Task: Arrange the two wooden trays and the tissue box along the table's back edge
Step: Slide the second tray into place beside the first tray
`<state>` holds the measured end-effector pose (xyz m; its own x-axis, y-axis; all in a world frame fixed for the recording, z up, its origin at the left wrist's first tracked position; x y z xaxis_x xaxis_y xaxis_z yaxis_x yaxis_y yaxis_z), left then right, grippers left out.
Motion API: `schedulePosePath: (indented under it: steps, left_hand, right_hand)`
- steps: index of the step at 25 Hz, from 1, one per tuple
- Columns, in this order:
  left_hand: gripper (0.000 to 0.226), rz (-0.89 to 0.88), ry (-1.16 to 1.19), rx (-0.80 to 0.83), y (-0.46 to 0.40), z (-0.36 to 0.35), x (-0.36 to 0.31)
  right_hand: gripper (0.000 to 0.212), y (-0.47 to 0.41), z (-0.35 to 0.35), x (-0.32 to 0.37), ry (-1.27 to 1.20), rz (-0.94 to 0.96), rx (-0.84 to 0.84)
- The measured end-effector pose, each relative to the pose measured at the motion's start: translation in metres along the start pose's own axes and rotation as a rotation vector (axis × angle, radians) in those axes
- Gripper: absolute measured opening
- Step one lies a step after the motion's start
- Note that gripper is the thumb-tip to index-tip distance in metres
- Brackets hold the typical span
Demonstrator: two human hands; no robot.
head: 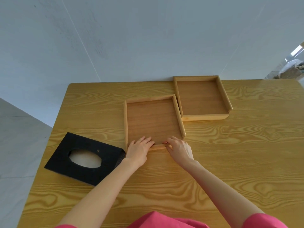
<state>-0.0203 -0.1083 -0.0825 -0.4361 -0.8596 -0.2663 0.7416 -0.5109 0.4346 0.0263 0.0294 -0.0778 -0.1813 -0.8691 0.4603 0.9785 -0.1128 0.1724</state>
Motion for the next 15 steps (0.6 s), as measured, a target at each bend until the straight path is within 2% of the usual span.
schedulePosePath:
  steps: [15]
  left_hand:
    - [0.067, -0.012, 0.023, -0.090, -0.102, 0.045, 0.026]
  right_hand:
    - [0.017, -0.106, 0.015, -0.009, -0.042, 0.083, -0.145]
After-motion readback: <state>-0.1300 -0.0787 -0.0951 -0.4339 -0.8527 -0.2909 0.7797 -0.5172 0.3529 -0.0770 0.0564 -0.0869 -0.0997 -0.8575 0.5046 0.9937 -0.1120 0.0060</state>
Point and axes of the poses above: each hand's wrist, its own y-axis away from the middle knuckle, its own z-axis out of the back of the hand, x = y × z, the point moved 4 cm from there along -y, towards the middle knuckle, and after that the axes turned 6 degrees about z, right-handed, at the moved point
